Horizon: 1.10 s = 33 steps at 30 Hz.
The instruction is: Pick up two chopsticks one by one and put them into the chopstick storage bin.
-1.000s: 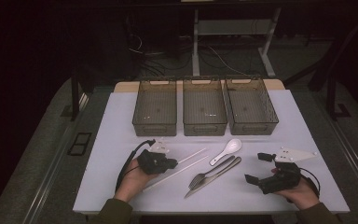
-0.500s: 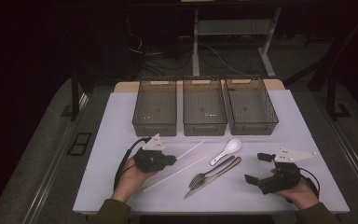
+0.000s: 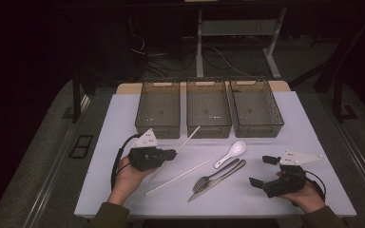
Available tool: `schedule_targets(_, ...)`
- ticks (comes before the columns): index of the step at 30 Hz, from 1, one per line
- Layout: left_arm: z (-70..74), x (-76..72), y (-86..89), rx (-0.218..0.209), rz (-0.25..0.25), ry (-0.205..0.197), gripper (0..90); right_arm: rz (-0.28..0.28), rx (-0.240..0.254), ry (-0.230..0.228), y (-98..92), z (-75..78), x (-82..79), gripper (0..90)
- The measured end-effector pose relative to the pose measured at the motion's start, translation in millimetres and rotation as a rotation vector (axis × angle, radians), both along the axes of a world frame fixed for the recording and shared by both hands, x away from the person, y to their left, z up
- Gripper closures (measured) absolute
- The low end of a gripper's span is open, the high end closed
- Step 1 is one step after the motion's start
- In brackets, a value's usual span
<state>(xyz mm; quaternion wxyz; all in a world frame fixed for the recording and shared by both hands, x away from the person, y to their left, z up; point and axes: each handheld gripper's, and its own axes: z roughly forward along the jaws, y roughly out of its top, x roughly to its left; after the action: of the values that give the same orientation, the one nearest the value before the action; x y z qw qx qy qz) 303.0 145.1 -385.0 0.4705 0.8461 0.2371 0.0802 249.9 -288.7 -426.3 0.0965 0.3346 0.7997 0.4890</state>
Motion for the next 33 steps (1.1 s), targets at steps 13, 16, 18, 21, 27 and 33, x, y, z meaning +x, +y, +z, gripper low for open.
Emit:
schedule_targets(13,19.5,7.8,2.7,-0.039,0.001,-0.037,84.7,-0.007,-0.002,-0.001,0.3,-0.5,0.1,0.8)
schedule_targets(16,27.0,11.9,2.6,-0.044,0.002,-0.051,84.7,-0.009,-0.001,0.001,0.1,-0.5,-0.1,0.8)
schedule_targets(18,32.1,14.7,2.6,-0.050,0.005,-0.058,84.7,-0.009,-0.002,0.001,0.1,-0.6,-0.1,0.8)
schedule_targets(21,39.6,19.7,3.3,-0.054,0.006,-0.069,84.8,-0.007,-0.002,-0.003,0.1,-1.0,0.1,0.8)
schedule_targets(27,55.0,31.4,2.6,-0.052,0.009,-0.088,84.8,-0.007,-0.002,-0.002,-0.8,-0.9,-0.3,0.8)
schedule_targets(33,71.4,44.7,0.6,-0.050,0.023,-0.109,84.8,-0.016,0.005,-0.010,-1.1,-1.0,0.2,0.8)
